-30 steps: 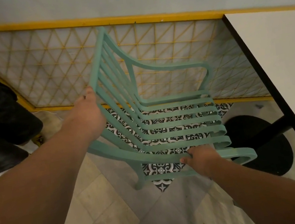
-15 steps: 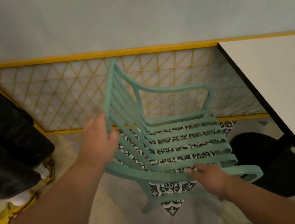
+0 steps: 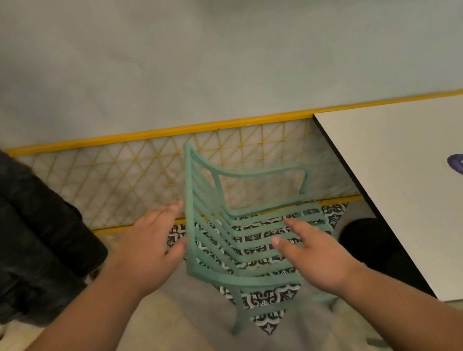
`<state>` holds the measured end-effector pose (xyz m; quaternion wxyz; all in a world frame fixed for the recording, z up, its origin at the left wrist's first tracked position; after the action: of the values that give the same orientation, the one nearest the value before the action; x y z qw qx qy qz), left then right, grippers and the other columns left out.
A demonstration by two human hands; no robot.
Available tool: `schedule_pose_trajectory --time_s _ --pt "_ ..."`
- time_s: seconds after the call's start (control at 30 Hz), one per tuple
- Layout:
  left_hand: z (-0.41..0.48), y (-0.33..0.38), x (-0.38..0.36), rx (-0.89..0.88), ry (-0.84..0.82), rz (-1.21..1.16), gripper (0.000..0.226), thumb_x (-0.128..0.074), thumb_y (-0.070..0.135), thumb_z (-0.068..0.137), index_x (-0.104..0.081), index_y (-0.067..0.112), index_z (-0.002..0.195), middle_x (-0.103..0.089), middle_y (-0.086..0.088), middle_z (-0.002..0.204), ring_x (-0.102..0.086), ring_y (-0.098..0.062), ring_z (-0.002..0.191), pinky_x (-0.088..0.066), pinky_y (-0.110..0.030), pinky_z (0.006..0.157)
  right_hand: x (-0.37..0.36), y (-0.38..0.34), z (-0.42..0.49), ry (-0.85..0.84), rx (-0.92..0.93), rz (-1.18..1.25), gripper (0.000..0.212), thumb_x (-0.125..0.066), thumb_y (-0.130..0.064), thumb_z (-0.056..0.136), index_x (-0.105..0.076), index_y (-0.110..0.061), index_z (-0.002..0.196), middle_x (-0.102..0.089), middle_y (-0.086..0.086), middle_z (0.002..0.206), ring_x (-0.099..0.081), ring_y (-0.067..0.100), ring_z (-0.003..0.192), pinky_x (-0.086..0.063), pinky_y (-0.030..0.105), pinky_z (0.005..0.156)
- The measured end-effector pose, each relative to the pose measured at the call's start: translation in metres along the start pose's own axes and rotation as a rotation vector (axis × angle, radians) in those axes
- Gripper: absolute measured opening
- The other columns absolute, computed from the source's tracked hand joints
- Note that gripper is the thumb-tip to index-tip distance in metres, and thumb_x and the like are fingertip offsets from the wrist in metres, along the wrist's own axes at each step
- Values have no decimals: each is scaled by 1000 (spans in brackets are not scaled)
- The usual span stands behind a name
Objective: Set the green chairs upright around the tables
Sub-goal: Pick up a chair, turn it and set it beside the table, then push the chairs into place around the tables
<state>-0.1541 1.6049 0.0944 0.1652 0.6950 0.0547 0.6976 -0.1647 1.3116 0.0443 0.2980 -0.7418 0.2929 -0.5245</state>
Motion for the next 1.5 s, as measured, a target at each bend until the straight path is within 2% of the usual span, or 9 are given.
schedule_pose_trajectory --time_s 0.2,0.3,0.53,0.67,0.83,0.9,1.17,1.33,1.5 --pt "33 -11 30 -39 -6 100 71 -50 48 100 -17 32 161 -29 9 164 -28 -11 149 -25 -30 119 12 -14 6 -41 -11 -31 82 -50 -70 93 -22 -35 162 -27 -11 166 -35 7 144 -28 34 119" --pt "58 -20 32 -12 -20 107 73 -49 53 99 -15 33 161 -29 10 164 -28 -11 149 -26 -29 119 13 -16 33 -109 -58 -58 84 -52 -73 90 -24 -38 160 -31 -10 165 -41 13 143 -33 38 119" --pt "108 -45 33 13 -47 131 74 -50 52 99 -17 31 161 -30 9 164 -29 -12 149 -25 -30 120 0 -43 97 -210 -70 -53 83 -59 -66 92 -27 -33 160 -33 -9 164 -35 13 147 -31 35 119" --pt "134 -64 30 -37 -100 157 72 -48 51 100 -17 30 161 -28 9 165 -26 -12 150 -23 -30 121 -16 -62 121 -224 -69 -27 70 -58 -59 96 -33 -34 157 -44 -13 155 -44 3 118 -36 25 100" --pt "196 -96 20 -180 -180 179 77 -40 55 94 -15 29 162 -23 8 167 -22 -13 152 -22 -36 124 -38 -75 153 -89 -153 -21 87 -55 -74 88 -23 -38 160 -33 -12 164 -41 12 143 -36 37 116" --pt "222 -104 18 -273 -203 191 81 -36 56 89 -18 27 162 -25 7 166 -24 -14 151 -23 -36 124 -45 -81 160 -6 -218 -18 89 -54 -76 87 -23 -37 160 -32 -10 165 -38 14 146 -35 38 118" --pt "280 -105 14 -525 -277 225 74 -48 48 98 -16 28 162 -25 5 167 -20 -15 153 -15 -35 123 -55 -102 162 245 -393 112 86 -54 -72 90 -25 -33 161 -33 -5 165 -47 17 140 -38 38 115" --pt "304 -84 7 -611 -301 203 74 -41 54 96 -14 32 162 -23 8 167 -21 -14 153 -20 -41 126 -41 -102 155 327 -432 108 84 -53 -69 93 -21 -33 162 -30 -5 166 -57 14 130 -46 29 101" --pt "324 -64 -14 -717 -345 191 73 -46 52 98 -16 33 161 -23 10 166 -22 -13 152 -19 -38 124 -43 -84 146 424 -506 125 86 -52 -73 90 -24 -32 161 -32 -5 165 -35 15 149 -32 38 120"
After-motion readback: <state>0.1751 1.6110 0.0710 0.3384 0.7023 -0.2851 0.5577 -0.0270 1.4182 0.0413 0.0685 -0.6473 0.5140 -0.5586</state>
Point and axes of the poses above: each hand's wrist, its own z-axis towards the middle knuckle, its own x-axis out of the back of the hand, y = z × x, the point moved 5 cm from there along z, towards the middle knuckle
